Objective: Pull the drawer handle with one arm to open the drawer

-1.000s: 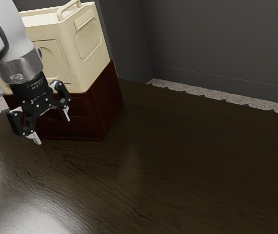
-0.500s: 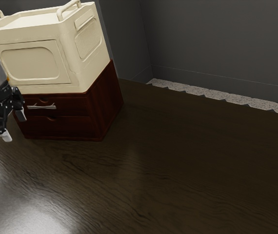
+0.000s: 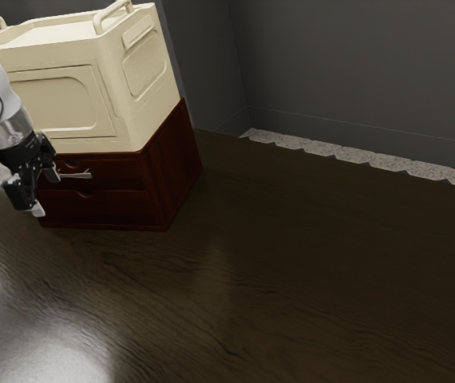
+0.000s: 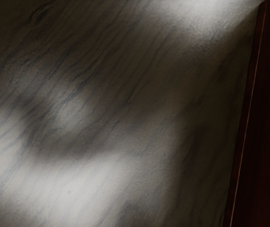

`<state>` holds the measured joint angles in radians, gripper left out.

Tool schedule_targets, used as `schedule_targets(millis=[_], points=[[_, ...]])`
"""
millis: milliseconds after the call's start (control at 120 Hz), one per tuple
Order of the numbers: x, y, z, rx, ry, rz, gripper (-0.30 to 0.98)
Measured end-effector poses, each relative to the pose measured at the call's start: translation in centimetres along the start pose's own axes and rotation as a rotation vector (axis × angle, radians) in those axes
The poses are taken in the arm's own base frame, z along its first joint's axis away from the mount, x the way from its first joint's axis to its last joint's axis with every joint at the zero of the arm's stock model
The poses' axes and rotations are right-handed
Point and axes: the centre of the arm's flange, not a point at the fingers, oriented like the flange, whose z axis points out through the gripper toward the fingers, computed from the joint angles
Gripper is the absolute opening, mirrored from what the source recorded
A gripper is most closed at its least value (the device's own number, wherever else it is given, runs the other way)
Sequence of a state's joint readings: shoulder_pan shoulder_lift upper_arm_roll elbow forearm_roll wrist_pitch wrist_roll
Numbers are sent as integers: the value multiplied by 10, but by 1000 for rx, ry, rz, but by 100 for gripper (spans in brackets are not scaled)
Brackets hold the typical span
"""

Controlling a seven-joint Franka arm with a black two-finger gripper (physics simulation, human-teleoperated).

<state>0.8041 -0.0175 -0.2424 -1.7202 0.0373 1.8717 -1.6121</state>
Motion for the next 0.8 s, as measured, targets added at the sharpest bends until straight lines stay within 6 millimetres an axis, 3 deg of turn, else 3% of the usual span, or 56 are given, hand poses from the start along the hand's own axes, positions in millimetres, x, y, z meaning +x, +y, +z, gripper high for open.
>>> schedule_targets(millis=[208,358,625,800], points=[[7,27,3,-61,1,-9,69],[1,40,12,-75,-2,3,69],[-3,50,20,-94,8,17,69],[8,61,30,-103,9,6,69]])
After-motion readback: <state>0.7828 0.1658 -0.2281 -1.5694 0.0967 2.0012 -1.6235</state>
